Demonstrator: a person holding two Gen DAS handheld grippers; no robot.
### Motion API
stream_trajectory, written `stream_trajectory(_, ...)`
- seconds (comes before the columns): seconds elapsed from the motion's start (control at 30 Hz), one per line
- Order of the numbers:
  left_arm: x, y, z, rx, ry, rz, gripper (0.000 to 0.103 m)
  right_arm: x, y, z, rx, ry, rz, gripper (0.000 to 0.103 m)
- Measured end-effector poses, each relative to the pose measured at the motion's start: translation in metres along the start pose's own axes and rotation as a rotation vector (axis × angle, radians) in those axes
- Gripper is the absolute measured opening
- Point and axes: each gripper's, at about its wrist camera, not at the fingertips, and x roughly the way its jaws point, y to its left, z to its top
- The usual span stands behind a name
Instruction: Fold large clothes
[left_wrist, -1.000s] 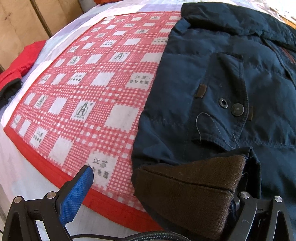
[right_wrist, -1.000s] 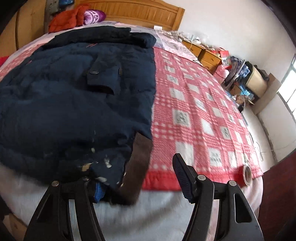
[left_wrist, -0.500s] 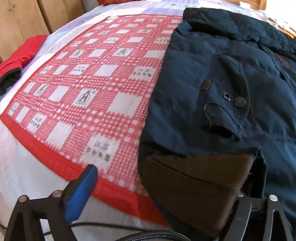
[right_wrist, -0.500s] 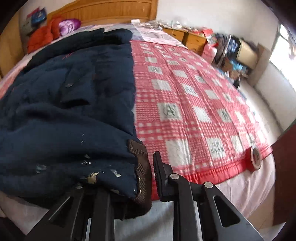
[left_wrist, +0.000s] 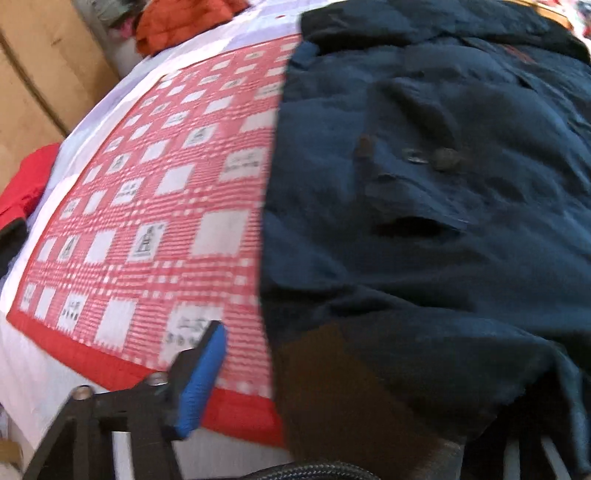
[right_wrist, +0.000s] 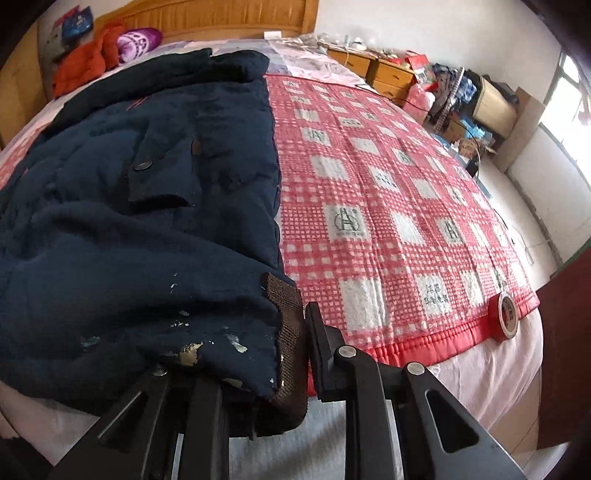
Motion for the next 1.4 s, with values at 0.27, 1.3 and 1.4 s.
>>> stream_trajectory(0.27,-0.031,0.036,-0.015,-0.138,0.026,-0.048,0.016,-0.017,-0.011,-0.006,0.036,0.024,0.039,0.017)
stream_trajectory(1.3,-0.169,0.072,0.03,-0.15,0.104,-0.12,0.015,-0.21,-0.034,0.078,-0.141,0.056,0.089,0.015)
stream_trajectory(1.4,-0.175,0.071,0.026,-0.124,0.138,-0.13,0.015,-0.224,-0.036,0.073,-0.16,0.085,0.082,0.015)
